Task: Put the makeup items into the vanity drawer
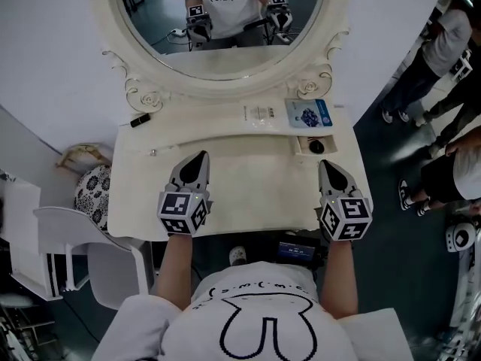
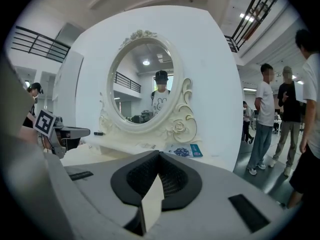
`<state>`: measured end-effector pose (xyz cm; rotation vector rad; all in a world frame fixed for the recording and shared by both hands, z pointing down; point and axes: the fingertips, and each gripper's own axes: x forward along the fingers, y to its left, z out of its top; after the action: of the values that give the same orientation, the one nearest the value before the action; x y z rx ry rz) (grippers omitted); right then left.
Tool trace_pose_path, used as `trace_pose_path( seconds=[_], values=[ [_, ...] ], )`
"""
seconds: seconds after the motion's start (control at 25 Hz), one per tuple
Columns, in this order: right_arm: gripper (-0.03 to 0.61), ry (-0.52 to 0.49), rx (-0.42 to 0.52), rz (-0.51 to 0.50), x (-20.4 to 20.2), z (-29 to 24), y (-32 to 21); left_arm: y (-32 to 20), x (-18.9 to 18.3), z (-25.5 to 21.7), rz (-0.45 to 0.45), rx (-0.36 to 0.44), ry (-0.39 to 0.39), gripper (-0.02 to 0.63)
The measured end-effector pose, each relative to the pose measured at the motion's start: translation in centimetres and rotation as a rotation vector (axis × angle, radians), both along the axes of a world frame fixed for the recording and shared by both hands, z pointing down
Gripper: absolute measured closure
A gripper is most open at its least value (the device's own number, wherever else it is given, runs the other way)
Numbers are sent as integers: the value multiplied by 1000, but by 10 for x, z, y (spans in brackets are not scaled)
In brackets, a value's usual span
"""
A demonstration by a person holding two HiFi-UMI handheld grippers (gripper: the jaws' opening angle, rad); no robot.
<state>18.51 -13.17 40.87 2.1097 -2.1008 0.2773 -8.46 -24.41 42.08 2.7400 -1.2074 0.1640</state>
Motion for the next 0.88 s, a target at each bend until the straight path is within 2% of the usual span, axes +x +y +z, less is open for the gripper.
trace_pose_path(
  seconds=[0.36, 0.88],
  values=[
    [586, 20, 22, 55, -2, -10, 28, 12, 8, -6, 59, 13, 20, 600],
    [588, 22, 35, 41, -2, -19, 39, 29, 25, -30, 77, 64, 21, 600]
  ],
)
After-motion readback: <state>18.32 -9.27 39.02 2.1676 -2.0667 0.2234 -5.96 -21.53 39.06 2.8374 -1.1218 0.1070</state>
